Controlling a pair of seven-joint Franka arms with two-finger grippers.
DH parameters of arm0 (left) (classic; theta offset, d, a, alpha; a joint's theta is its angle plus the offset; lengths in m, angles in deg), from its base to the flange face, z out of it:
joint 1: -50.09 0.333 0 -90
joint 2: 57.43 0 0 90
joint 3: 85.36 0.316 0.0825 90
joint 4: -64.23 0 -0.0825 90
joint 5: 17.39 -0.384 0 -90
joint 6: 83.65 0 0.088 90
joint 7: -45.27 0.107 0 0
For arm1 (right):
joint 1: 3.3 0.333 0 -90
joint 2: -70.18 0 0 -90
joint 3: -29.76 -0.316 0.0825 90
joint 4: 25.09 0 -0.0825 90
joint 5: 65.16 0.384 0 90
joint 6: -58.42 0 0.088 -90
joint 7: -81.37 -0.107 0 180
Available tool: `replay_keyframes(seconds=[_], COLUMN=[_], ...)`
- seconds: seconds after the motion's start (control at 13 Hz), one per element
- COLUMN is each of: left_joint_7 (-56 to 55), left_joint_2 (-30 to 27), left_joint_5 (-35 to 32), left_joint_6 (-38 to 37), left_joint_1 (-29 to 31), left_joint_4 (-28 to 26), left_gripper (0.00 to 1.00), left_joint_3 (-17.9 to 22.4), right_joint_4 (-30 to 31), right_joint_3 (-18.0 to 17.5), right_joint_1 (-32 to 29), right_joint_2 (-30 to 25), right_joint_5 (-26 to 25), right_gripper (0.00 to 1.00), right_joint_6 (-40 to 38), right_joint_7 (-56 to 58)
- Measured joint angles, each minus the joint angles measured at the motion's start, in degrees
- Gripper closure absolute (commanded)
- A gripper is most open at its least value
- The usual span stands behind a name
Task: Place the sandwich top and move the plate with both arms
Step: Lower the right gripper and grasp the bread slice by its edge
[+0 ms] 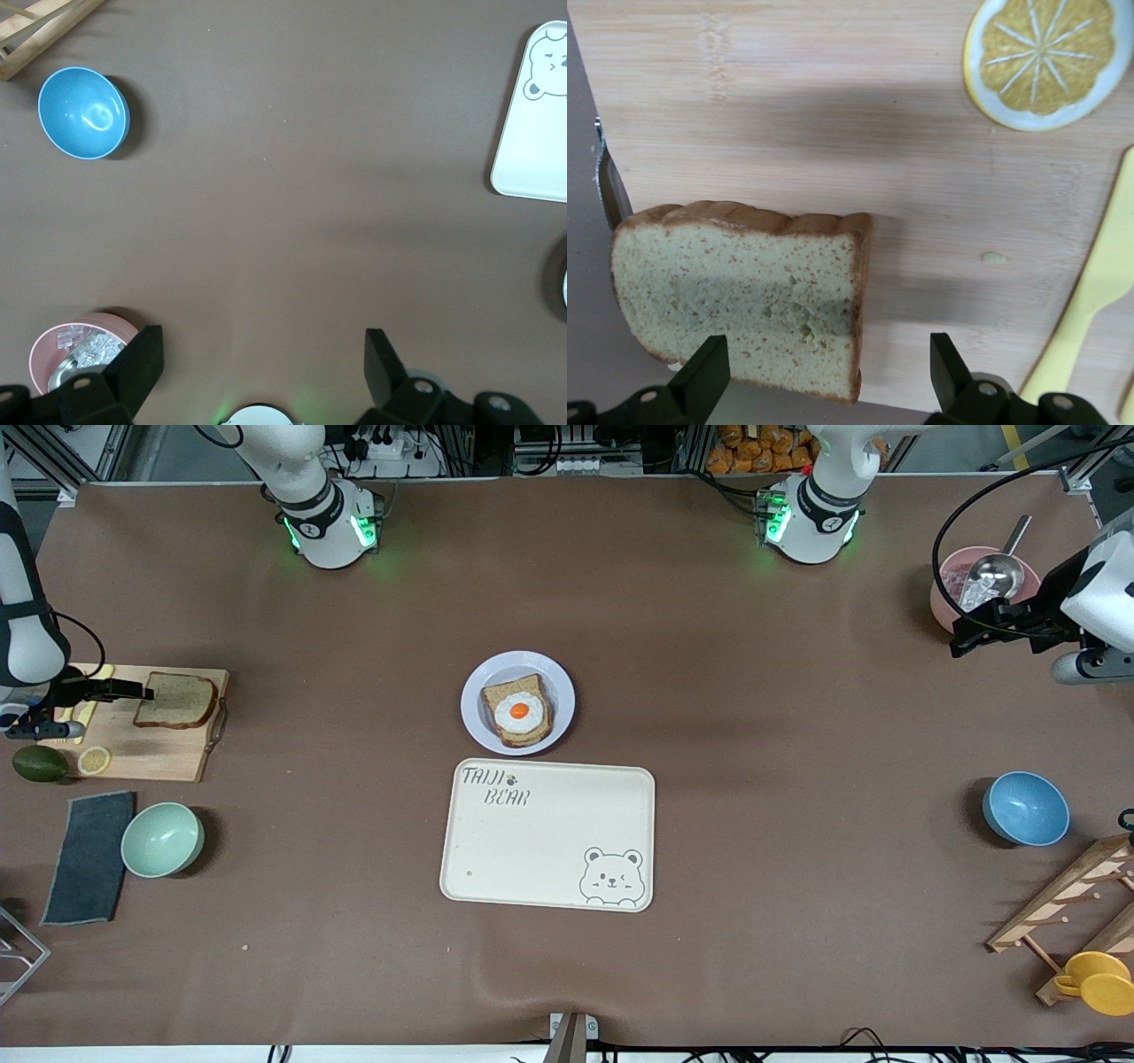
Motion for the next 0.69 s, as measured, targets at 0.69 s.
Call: replay_keyframes(seconds=[0.69], left_joint_7=[0.0], left_joint_2=[-0.04], left_joint_5=[0.0], left_joint_6=[0.0], left_joint_1=[0.08], left_joint_4=[0.01], left_gripper=[0.0], left_joint_3=[0.01], right_joint_4=[0.0], right_joint_3=[0.01], right_joint_1=[-1.55], right_joint_2=[3.22], right_joint_5=[0.02], right_gripper=[0.18], right_joint_6=[0.22], right_joint_7=[0.49])
